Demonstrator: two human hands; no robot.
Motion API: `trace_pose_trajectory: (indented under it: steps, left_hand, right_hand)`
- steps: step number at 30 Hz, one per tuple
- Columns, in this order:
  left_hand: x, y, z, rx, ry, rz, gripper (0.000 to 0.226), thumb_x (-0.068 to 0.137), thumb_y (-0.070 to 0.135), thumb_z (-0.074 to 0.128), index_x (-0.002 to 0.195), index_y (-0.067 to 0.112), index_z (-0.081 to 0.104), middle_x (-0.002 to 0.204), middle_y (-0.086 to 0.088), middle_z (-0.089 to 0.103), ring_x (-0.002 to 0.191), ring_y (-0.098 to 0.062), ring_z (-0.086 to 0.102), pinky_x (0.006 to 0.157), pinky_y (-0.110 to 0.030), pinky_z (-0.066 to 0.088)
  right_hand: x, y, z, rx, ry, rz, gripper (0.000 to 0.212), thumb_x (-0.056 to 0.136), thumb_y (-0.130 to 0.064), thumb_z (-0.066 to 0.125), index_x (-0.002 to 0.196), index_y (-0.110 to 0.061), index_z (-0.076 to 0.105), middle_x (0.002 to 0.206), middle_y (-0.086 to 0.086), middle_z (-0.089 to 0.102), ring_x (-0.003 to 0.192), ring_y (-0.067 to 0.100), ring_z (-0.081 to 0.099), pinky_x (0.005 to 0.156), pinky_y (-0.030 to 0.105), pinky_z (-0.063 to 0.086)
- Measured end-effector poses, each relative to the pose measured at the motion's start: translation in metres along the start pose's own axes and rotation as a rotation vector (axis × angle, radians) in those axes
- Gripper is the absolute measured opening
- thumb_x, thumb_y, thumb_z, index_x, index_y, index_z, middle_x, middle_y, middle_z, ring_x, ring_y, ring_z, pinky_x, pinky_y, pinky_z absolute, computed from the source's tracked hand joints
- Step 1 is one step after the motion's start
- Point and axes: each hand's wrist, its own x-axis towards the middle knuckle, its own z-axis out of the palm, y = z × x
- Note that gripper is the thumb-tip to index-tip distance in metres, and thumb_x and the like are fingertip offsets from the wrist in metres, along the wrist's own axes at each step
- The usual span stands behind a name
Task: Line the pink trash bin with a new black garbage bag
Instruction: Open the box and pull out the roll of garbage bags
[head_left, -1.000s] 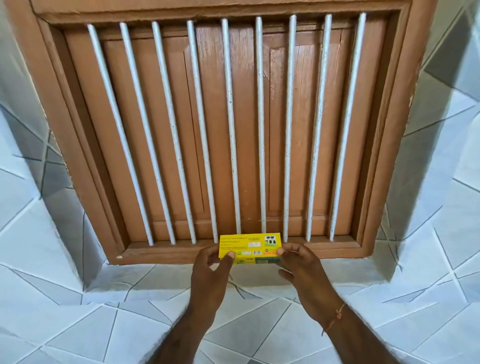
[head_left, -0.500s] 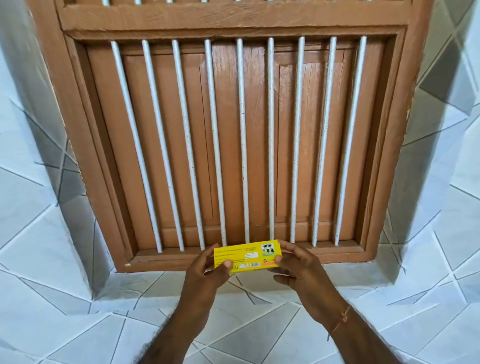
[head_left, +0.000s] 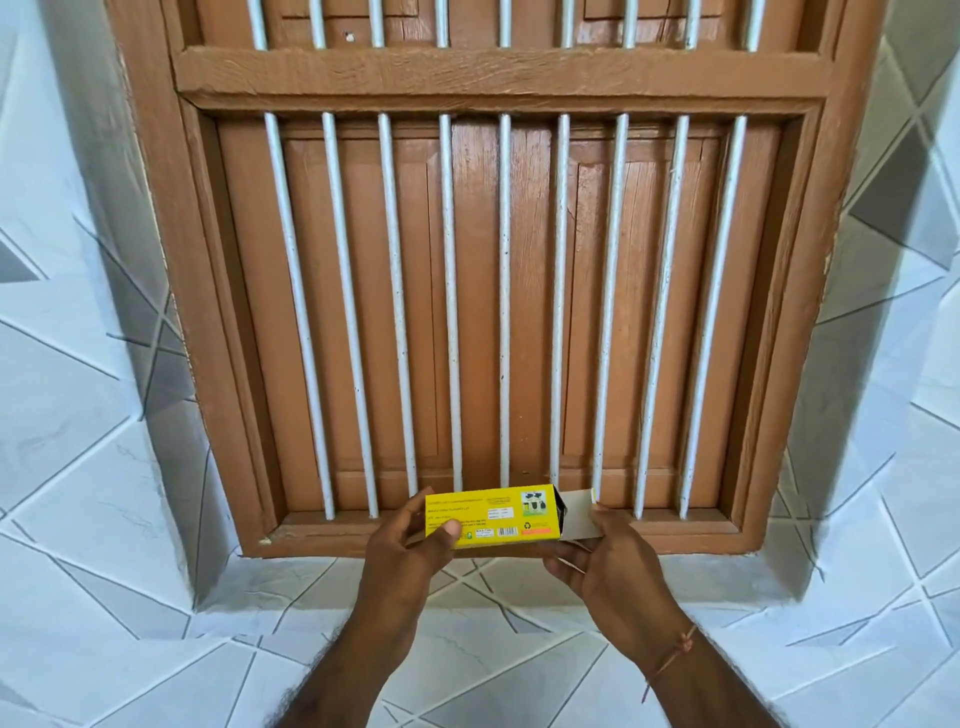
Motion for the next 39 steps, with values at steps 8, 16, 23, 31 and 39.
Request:
trace_pose_trajectory:
  steps: [8, 16, 23, 31, 39]
  left_hand:
    - [-0.011, 0.019, 0.01, 0.291, 0.017, 0.132, 0.056, 0.08, 0.02, 0.076, 0.132, 0.028, 0.056, 0.118, 0.002, 0.067, 0.111, -0.018, 0.06, 0.098, -0.038, 0.05]
    - [-0.019, 0.054, 0.032, 0.599, -0.06, 0.389, 0.062, 0.079, 0.017, 0.076, 0.135, 0.028, 0.052, 0.121, 0.006, 0.053, 0.108, -0.007, 0.054, 0.084, -0.008, 0.044]
    - [-0.032, 0.083, 0.077, 0.856, -0.275, 0.576, 0.062, 0.083, 0.028, 0.069, 0.139, 0.036, 0.043, 0.133, 0.015, 0.041, 0.126, -0.006, 0.037, 0.105, -0.022, 0.032]
    - [-0.028, 0.093, 0.092, 0.963, -0.333, 0.595, 0.059, 0.085, 0.03, 0.068, 0.138, 0.033, 0.042, 0.133, 0.01, 0.041, 0.123, -0.011, 0.039, 0.106, -0.033, 0.039]
    - [0.015, 0.083, 0.038, 0.565, 0.054, 0.354, 0.046, 0.078, 0.014, 0.076, 0.12, 0.024, 0.063, 0.116, -0.002, 0.062, 0.101, -0.017, 0.059, 0.085, -0.036, 0.053]
  right_hand:
    - [0.008, 0.014, -0.009, -0.133, 0.25, 0.08, 0.012, 0.089, -0.012, 0.062, 0.079, -0.013, 0.055, 0.067, 0.006, 0.053, 0.057, 0.016, 0.047, 0.046, 0.023, 0.04]
    - [0.003, 0.014, -0.011, 0.242, 0.16, 0.269, 0.01, 0.09, -0.006, 0.057, 0.09, 0.002, 0.063, 0.075, 0.021, 0.069, 0.073, 0.03, 0.06, 0.049, 0.03, 0.059]
    - [0.002, 0.02, -0.008, 0.558, 0.011, 0.337, 0.031, 0.089, -0.025, 0.055, 0.084, 0.0, 0.071, 0.085, 0.022, 0.072, 0.065, 0.034, 0.07, 0.071, 0.043, 0.058]
    - [-0.002, 0.025, -0.024, 0.674, 0.017, 0.384, 0.034, 0.087, -0.03, 0.059, 0.097, 0.002, 0.069, 0.088, 0.022, 0.072, 0.081, 0.034, 0.066, 0.058, 0.041, 0.061]
    - [-0.008, 0.02, -0.053, 0.548, 0.141, 0.336, 0.019, 0.082, -0.003, 0.055, 0.101, 0.002, 0.056, 0.092, 0.021, 0.055, 0.074, 0.029, 0.057, 0.044, 0.026, 0.056]
